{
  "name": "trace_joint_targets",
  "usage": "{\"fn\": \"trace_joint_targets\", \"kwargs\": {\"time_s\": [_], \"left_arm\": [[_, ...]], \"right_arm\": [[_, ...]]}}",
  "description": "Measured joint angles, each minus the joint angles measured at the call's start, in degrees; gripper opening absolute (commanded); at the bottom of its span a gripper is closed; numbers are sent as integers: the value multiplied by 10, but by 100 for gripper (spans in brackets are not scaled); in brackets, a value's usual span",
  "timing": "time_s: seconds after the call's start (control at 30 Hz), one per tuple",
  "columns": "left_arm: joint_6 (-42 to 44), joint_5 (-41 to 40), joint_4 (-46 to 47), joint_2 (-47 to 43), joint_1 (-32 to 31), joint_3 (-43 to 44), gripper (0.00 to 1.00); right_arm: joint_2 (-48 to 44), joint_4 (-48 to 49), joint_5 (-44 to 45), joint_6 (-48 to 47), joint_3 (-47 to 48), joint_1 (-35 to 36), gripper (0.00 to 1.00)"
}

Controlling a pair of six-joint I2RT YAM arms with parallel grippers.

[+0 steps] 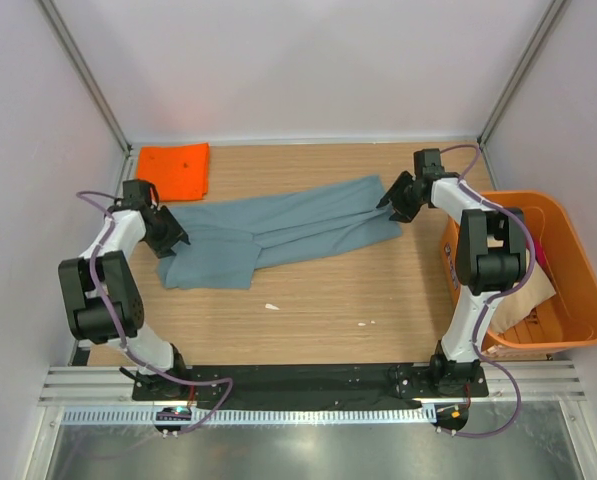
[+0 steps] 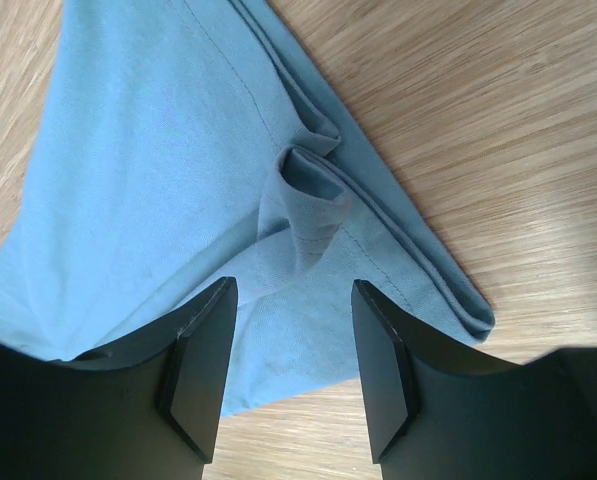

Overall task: Fold and stack the t-shirts
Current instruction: Fold the tshirt

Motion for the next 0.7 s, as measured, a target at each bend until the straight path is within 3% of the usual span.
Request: {"fn": "trace_joint_targets", "kwargs": {"time_s": [0.7], "left_arm": [[1,24,48,106,4,26,40]], "right_arm": [[21,8,-5,1,3,0,53]]}}
